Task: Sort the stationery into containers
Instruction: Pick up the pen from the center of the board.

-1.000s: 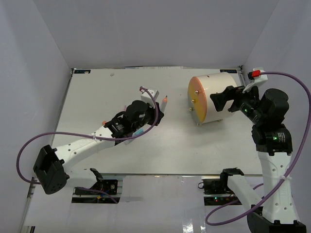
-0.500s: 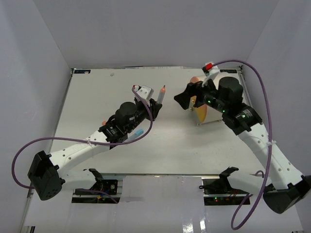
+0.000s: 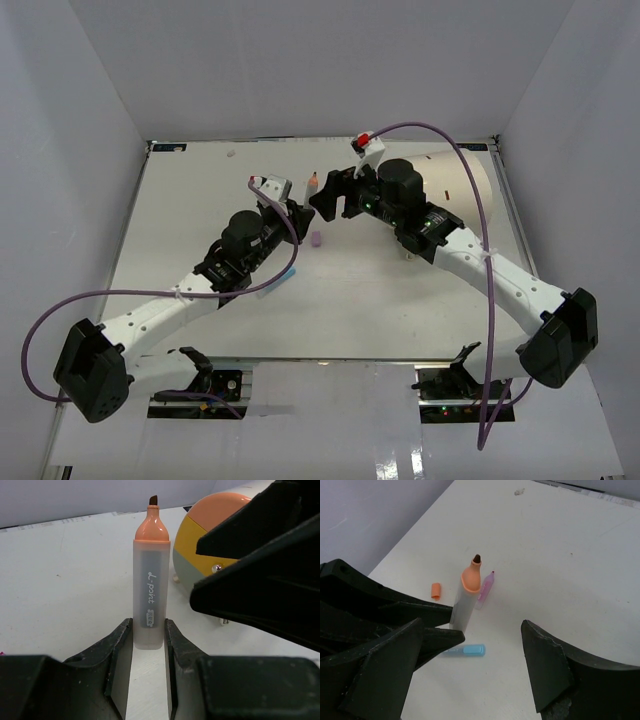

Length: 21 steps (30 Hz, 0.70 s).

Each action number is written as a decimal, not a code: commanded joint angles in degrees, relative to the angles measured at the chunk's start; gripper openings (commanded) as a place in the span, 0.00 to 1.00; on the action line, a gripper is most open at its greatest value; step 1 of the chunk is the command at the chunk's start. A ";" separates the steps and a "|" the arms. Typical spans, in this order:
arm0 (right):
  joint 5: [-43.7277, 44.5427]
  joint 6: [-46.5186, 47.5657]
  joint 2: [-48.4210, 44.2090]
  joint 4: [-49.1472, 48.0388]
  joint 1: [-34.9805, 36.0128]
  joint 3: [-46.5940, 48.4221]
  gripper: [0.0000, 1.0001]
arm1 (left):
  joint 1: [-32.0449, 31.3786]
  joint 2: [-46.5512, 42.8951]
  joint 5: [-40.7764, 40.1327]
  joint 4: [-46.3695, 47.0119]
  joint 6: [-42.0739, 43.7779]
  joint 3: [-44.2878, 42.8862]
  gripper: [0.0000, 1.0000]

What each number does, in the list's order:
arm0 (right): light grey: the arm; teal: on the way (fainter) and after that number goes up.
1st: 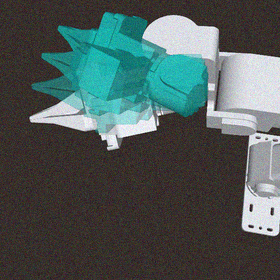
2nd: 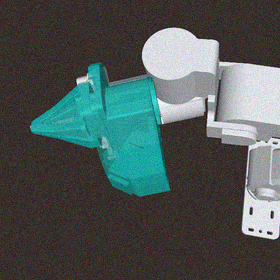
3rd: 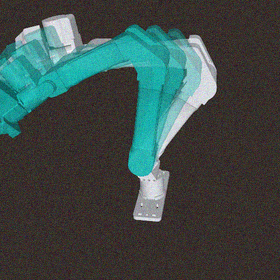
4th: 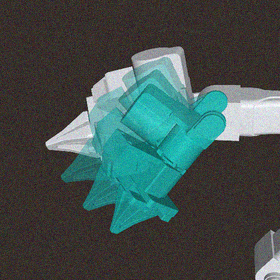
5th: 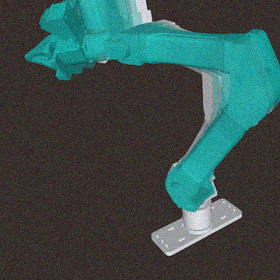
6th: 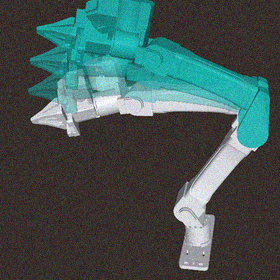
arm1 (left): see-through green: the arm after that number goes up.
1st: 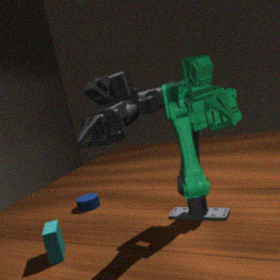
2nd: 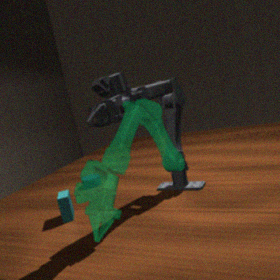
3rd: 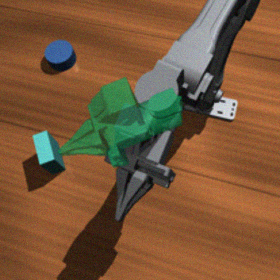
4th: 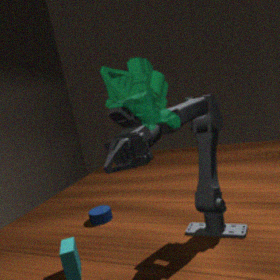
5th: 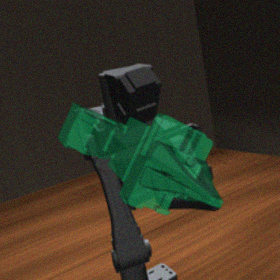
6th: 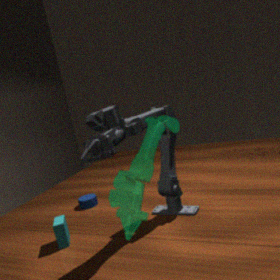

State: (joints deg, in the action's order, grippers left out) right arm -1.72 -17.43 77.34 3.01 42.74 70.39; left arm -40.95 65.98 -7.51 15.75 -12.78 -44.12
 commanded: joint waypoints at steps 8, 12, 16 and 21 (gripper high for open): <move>-0.22 -2.78 3.52 -11.70 1.38 0.54 0.75 | 2.45 -4.45 5.04 5.43 -3.75 2.28 0.11; -0.92 -3.31 4.75 -12.93 1.47 0.27 0.69 | 2.54 -4.80 6.63 6.66 -4.10 2.89 0.11; -1.89 -3.75 5.45 -14.25 1.82 0.19 0.66 | 2.54 -4.45 7.42 6.84 -4.54 2.99 0.11; -1.89 -3.66 6.24 -15.48 2.52 -0.25 0.61 | 2.54 -4.89 7.42 7.63 -5.42 3.42 0.12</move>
State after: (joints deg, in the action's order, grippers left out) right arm -3.22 -20.73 83.20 -7.94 44.51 70.39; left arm -38.61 62.78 -1.21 21.58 -17.08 -41.41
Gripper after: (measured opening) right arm 0.623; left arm 0.374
